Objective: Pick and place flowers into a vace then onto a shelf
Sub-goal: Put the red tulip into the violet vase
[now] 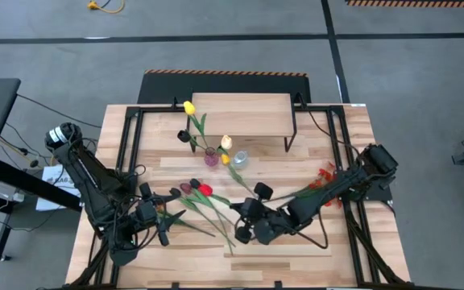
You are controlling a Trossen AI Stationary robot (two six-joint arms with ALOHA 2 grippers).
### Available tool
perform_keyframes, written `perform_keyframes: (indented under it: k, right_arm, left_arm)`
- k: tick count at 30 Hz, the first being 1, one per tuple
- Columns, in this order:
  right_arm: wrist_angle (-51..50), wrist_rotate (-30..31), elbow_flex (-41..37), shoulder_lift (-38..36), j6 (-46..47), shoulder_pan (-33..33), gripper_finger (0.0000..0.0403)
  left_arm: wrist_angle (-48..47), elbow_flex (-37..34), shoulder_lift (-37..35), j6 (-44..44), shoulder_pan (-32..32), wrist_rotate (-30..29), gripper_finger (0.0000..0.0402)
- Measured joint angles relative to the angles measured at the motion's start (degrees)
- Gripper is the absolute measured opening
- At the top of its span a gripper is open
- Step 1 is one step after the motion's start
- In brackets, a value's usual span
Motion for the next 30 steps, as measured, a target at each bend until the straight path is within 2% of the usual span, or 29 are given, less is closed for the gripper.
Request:
perform_keyframes:
  k: [4,7,12,15,20,24,26,30]
  right_arm:
    - [0.0,4.3,0.0,-0.6,0.0,1.4,0.0]
    - [0.1,6.5,0.0,-0.6,0.0,2.3,0.0]
    - [0.3,7.2,0.0,-0.6,0.1,3.1,0.0]
    - [0.5,8.5,0.0,-0.6,0.2,3.9,0.0]
    - [1.4,10.6,0.0,-0.6,0.2,5.3,0.0]
    - [1.4,12.6,0.0,-0.6,0.2,6.3,0.0]
    - [1.4,13.4,0.0,-0.6,0.1,6.8,0.0]
    - [1.4,15.6,0.0,-0.6,0.1,7.7,0.0]
  left_arm:
    - [0.0,0.0,0.0,0.5,1.6,0.2,0.0213]
    - [0.1,0.0,0.0,2.2,3.2,2.9,0.0213]
    - [5.6,-0.1,0.0,9.8,5.6,7.4,0.0213]
    - [14.6,-1.4,0.0,19.4,6.8,13.3,0.0213]
    - [36.1,-6.0,0.0,37.8,8.3,28.3,0.0213]
    - [44.9,-8.9,-0.6,45.2,9.4,39.1,0.0213]
    - [46.0,-9.4,-1.0,46.4,10.0,41.0,0.0213]
    - [45.6,-9.5,-1.0,46.6,11.0,39.4,0.0213]
